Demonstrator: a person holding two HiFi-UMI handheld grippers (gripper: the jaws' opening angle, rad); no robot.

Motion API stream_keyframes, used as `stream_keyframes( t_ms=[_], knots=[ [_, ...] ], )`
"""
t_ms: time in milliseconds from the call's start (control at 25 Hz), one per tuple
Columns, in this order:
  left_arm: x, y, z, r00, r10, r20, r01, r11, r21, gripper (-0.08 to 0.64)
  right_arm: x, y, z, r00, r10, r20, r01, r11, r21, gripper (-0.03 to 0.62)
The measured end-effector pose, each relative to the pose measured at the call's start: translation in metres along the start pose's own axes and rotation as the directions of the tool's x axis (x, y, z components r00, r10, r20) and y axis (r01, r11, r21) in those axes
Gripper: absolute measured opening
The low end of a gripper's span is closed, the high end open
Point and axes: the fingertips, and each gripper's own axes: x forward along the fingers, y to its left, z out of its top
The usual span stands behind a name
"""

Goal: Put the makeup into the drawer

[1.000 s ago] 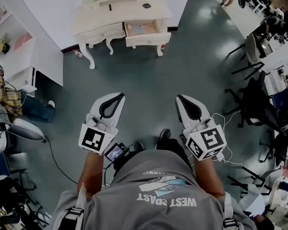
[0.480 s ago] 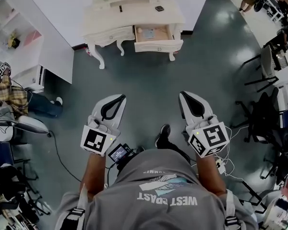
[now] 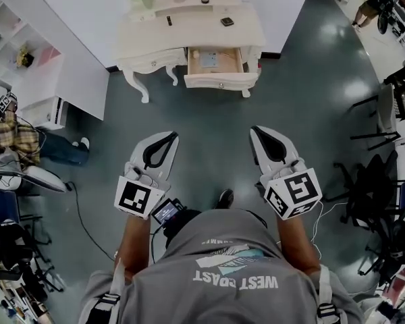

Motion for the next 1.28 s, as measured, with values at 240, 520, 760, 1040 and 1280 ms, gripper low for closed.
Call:
stream_keyframes(
  t_ms=[240, 520, 760, 1040, 1280],
  knots=[
    [0.050, 0.002, 0.014, 1.000, 0.015, -0.004, -0.015, 1.000, 0.015, 0.002, 0.013, -0.052, 0.002, 1.000, 0.006, 0.008, -0.006, 1.000, 0.020, 0.002],
    [0.106, 0.028, 0.010, 0.999, -0.041, -0.014, 0.041, 0.999, 0.013, 0.002, 0.043, -0.091, -0.002, 0.999, -0.039, -0.018, 0.039, 0.998, 0.043, 0.002],
    [0.176, 0.071, 0.003, 0.987, -0.158, 0.015, 0.158, 0.987, 0.009, 0.002, 0.094, -0.132, 0.003, 0.988, -0.148, -0.039, 0.149, 0.988, 0.042, 0.002],
    [0.230, 0.155, 0.022, 0.968, -0.235, 0.089, 0.232, 0.972, 0.041, 0.002, 0.167, -0.147, 0.036, 0.971, -0.237, -0.036, 0.238, 0.971, 0.016, 0.002],
    [0.254, 0.220, 0.017, 0.958, -0.261, 0.117, 0.258, 0.965, 0.038, 0.002, 0.226, -0.146, 0.055, 0.960, -0.276, -0.040, 0.275, 0.961, -0.010, 0.002]
  ],
)
